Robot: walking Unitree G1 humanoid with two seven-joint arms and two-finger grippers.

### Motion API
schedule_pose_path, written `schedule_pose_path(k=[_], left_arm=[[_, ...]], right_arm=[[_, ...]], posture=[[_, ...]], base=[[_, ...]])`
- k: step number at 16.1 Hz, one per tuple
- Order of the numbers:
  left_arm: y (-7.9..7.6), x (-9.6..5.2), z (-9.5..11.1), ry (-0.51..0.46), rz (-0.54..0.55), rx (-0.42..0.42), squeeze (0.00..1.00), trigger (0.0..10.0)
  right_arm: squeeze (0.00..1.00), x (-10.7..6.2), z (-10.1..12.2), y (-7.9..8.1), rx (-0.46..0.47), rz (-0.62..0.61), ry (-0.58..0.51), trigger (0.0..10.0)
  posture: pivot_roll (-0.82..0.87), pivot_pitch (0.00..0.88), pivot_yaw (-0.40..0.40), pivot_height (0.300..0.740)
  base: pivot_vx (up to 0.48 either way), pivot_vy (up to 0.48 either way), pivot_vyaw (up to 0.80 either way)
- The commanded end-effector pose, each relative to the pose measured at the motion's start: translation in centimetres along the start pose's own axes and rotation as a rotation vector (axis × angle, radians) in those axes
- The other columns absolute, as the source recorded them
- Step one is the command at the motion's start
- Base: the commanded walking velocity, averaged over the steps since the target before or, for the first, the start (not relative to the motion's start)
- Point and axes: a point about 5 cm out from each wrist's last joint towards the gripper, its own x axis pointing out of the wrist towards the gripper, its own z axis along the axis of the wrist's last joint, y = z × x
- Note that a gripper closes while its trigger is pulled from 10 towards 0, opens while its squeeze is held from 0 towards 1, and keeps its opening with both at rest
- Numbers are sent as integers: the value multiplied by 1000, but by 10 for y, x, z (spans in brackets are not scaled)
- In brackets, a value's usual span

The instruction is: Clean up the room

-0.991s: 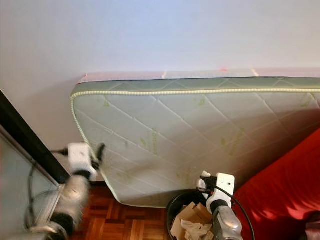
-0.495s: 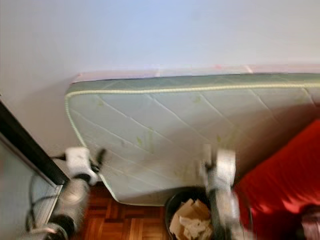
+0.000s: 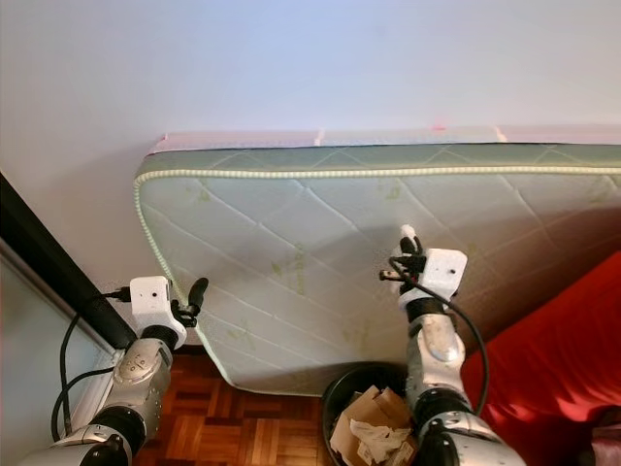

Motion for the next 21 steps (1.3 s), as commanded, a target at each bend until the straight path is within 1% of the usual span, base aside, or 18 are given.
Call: schedule_pose_path(k=[1,2,4,9,11,16,21], left_arm=[[2,-2,-4,28,4,1,0,10000],[3,-2,-6,39,5,0,0,10000],[4,-3,-7,51,3,-1,0,10000],[7,-3,-10,72,4,-10,0,10000],[8,-3,-10,75,3,-14,0,10000],[6,-3,-11,82,-9,-22,0,10000],[6,-3,-10,79,-10,-21,0,10000]], right_arm=[[0,-11,-20,-4,-22,-11,114,10000],[0,-18,-28,-8,-30,-24,154,10000],[0,-21,-32,-11,-31,-33,180,10000],[0,-22,-37,-10,-44,-53,225,10000],[0,-22,-39,-10,-60,-53,254,10000],[0,-22,-41,-10,-73,-63,276,10000],[0,-22,-41,-11,-85,-71,277,10000]], posture=[[57,0,16,727],[61,0,17,727],[54,0,20,727],[60,0,23,727],[60,0,23,713],[59,0,23,658],[61,0,22,654]], base=[[0,0,0],[0,0,0],[0,0,0],[0,0,0],[0,0,0],[0,0,0],[0,0,0]])
